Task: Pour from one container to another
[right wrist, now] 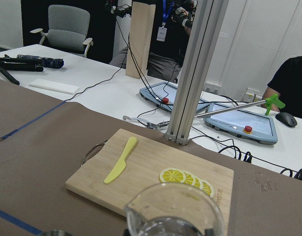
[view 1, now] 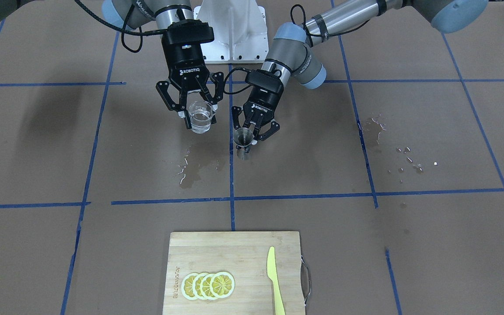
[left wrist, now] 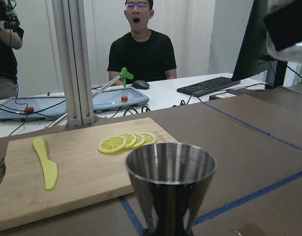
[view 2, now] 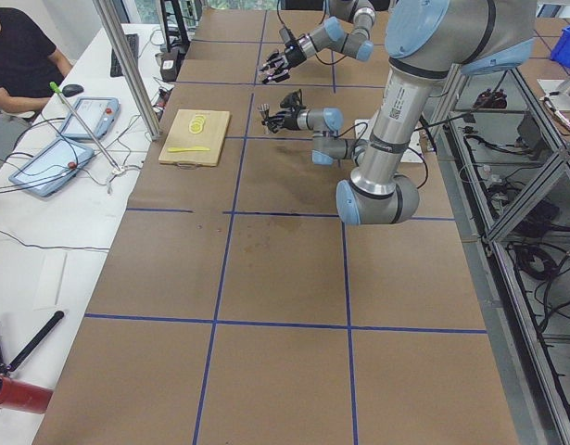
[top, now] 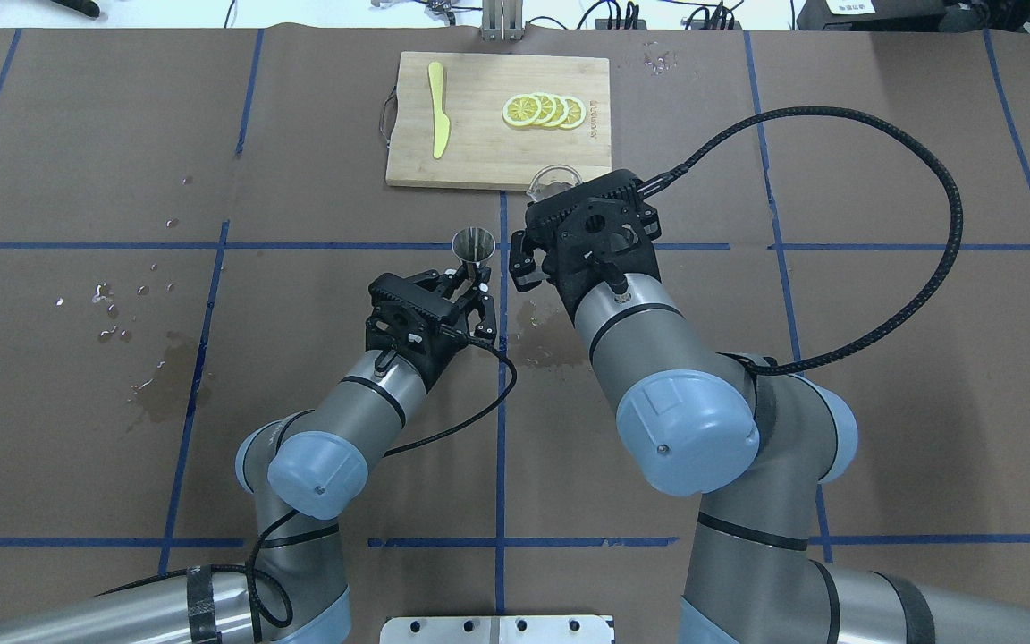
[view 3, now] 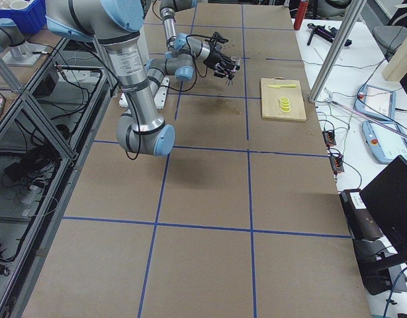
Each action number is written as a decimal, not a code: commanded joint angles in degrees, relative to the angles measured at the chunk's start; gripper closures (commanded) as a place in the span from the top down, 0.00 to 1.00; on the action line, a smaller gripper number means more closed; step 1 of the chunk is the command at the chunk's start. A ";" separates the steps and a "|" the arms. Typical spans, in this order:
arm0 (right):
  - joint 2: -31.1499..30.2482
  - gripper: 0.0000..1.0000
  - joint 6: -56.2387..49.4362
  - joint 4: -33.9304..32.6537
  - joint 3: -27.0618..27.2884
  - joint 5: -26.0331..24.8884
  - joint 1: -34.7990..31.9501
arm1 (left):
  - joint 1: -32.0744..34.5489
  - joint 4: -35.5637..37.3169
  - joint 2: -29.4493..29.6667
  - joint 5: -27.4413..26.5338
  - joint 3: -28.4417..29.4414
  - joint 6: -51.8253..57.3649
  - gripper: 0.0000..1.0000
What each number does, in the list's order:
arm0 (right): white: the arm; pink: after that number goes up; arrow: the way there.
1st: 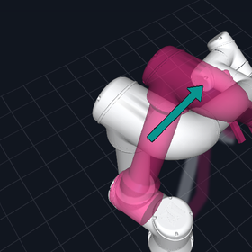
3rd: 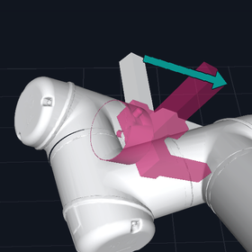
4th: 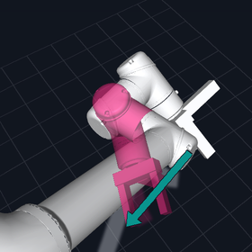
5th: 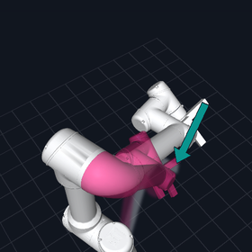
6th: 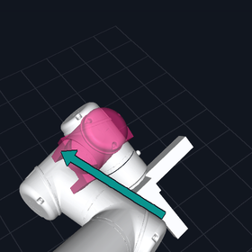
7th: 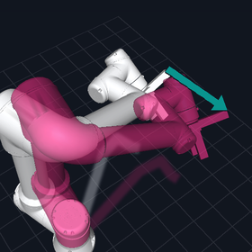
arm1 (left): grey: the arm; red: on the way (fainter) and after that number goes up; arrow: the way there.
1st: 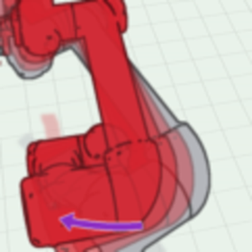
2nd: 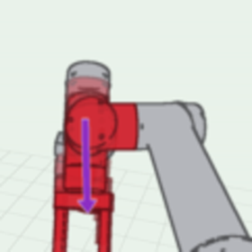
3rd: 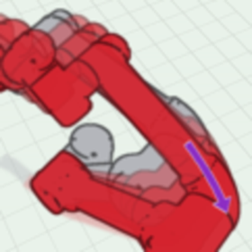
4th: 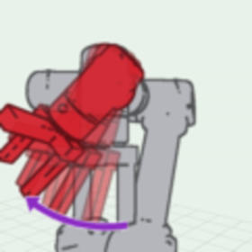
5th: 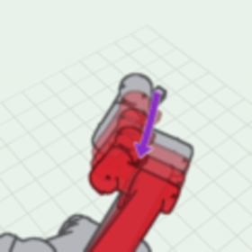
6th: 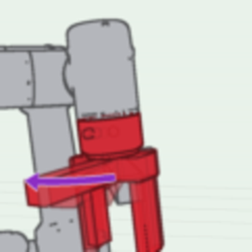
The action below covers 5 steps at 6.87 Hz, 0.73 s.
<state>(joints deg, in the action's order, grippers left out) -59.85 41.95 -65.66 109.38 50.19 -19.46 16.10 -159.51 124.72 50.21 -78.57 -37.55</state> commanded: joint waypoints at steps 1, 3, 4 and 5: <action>0.17 0.25 -2.13 -1.91 0.49 0.52 -0.05 | -0.19 -0.36 0.78 0.33 1.14 0.03 0.00; 2.98 0.25 -4.93 -7.36 0.31 0.69 -0.05 | -0.28 -0.36 2.79 0.33 2.45 0.03 0.00; 2.98 0.25 -6.69 -7.64 0.22 0.70 -0.05 | -0.28 -0.36 4.72 0.07 4.46 0.03 0.00; 3.33 0.25 -7.40 -9.21 0.22 0.70 -0.05 | -0.28 -0.36 5.00 0.07 4.57 0.03 0.00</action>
<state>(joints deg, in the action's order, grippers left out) -56.91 35.81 -73.31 109.64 50.87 -19.51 15.83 -159.87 128.79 50.35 -74.78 -37.53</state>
